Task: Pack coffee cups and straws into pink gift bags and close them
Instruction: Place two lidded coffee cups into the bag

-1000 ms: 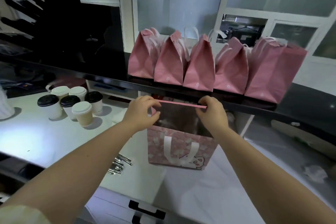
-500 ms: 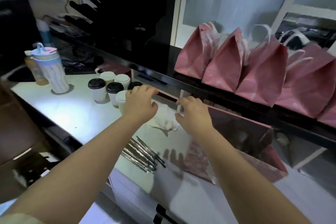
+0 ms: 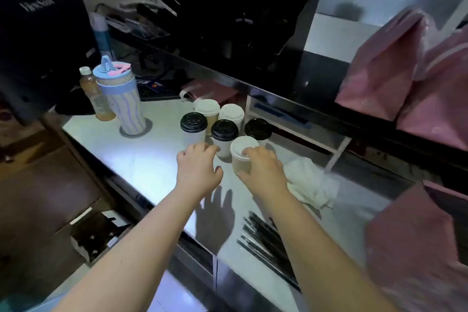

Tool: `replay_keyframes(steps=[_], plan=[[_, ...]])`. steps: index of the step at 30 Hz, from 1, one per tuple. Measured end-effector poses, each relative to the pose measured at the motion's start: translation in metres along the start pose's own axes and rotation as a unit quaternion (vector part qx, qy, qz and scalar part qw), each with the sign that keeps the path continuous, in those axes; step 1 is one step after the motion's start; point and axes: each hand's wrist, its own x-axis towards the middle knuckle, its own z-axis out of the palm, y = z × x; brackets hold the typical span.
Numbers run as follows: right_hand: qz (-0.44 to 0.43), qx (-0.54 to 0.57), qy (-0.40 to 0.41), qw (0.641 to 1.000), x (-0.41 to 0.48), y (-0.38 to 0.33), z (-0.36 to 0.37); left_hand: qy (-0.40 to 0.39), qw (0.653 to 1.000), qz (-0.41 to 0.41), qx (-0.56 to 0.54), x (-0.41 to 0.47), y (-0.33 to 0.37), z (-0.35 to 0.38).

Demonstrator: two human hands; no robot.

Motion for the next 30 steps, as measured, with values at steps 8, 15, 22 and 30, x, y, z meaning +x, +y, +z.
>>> replay_keyframes(steps=[8, 15, 22, 30], plan=[[0.131, 0.0, 0.009, 0.991, 0.068, -0.008, 0.056, -0.025, 0.998, -0.008, -0.058, 0.025, -0.051, 0.034], [0.129, -0.023, 0.01, 0.991, 0.078, -0.01, 0.074, -0.028, 0.992, -0.017, -0.122, 0.041, -0.057, 0.046], [0.106, 0.059, 0.054, 0.991, 0.049, 0.011, 0.039, 0.005, 0.981, 0.064, -0.186, 0.081, -0.015, 0.029], [0.141, 0.061, 0.285, 0.946, -0.009, 0.07, -0.111, -0.027, 0.935, 0.278, -0.216, 0.102, 0.13, 0.009]])
